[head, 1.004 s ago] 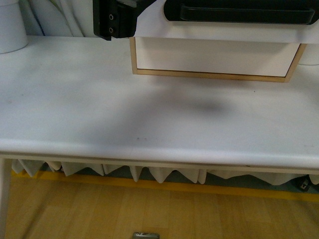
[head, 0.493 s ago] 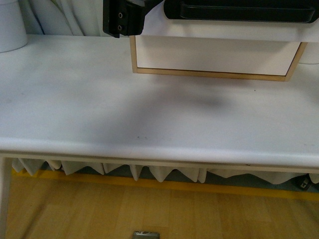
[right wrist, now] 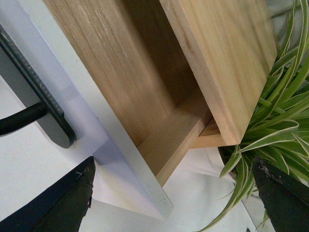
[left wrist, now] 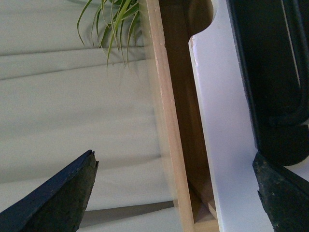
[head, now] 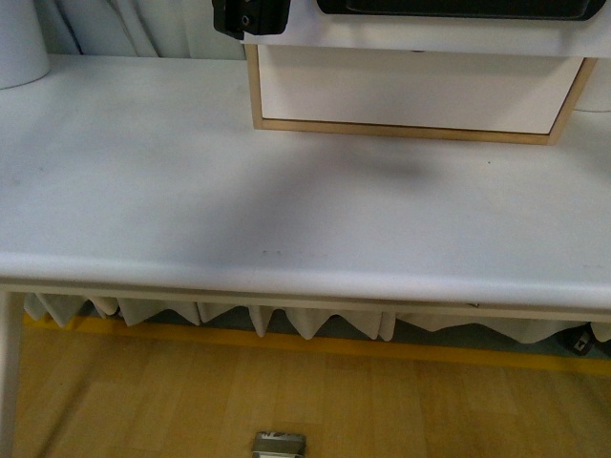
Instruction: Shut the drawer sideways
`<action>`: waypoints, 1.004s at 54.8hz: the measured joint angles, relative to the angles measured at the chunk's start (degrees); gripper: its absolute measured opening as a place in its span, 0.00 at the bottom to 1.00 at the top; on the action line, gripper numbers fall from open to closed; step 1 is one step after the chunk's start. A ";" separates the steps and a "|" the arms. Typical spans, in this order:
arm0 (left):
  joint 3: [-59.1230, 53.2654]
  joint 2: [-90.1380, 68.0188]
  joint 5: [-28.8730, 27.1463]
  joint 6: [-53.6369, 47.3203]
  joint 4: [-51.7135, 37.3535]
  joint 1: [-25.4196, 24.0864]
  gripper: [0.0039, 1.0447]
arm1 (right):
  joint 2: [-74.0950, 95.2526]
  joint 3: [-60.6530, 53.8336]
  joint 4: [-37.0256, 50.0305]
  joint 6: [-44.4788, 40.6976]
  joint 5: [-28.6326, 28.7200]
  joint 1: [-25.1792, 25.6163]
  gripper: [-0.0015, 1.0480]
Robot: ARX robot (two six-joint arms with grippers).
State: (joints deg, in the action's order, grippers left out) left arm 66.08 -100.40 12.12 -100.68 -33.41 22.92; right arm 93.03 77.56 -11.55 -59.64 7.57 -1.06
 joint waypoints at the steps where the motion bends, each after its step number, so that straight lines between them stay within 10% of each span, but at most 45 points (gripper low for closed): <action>1: 0.48 -0.33 -0.02 0.00 0.04 0.00 0.94 | 0.17 0.20 0.02 0.02 -0.04 0.00 0.91; 55: 14.51 -13.33 -1.05 1.81 -0.46 -0.98 0.94 | 12.57 8.55 9.49 8.13 -1.75 0.66 0.91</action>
State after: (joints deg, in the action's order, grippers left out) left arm 80.60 -113.73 11.07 -98.87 -33.87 21.93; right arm 105.60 86.11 -2.07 -51.51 5.82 -0.40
